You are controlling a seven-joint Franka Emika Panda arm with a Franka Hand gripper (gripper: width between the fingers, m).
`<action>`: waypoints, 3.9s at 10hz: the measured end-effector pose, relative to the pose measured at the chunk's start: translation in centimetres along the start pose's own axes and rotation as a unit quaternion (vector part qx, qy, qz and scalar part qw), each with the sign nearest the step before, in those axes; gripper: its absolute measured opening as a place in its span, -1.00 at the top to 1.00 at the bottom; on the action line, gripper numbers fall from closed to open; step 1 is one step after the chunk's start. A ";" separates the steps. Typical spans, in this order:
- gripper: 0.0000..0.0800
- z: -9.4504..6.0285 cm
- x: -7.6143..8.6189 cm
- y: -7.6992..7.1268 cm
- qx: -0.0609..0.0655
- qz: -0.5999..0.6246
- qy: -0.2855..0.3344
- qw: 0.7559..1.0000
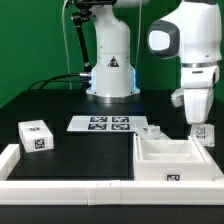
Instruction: Assemble cabinet
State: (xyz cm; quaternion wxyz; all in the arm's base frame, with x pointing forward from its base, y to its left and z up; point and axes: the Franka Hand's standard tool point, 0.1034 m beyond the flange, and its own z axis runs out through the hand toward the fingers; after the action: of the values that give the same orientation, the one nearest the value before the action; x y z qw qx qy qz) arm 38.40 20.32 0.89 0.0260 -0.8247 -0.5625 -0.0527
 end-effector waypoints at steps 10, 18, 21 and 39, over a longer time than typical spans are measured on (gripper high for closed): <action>0.83 -1.4 -0.8 1.1 0.000 -0.053 -0.019 0.998; 0.83 -4.3 -3.8 4.7 -0.011 -0.124 -0.035 0.992; 0.83 -4.4 -5.6 7.3 -0.017 -0.189 -0.034 0.981; 0.82 -5.1 -4.9 10.0 -0.020 -0.159 -0.043 0.986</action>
Offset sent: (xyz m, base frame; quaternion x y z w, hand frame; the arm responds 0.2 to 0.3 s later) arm 0.0000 0.0000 0.0000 0.0000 0.0000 0.0000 1.0000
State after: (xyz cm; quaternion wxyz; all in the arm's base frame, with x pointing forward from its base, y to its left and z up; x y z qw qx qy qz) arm 45.61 11.66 5.55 -0.0230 -0.7267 -0.6859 -0.0321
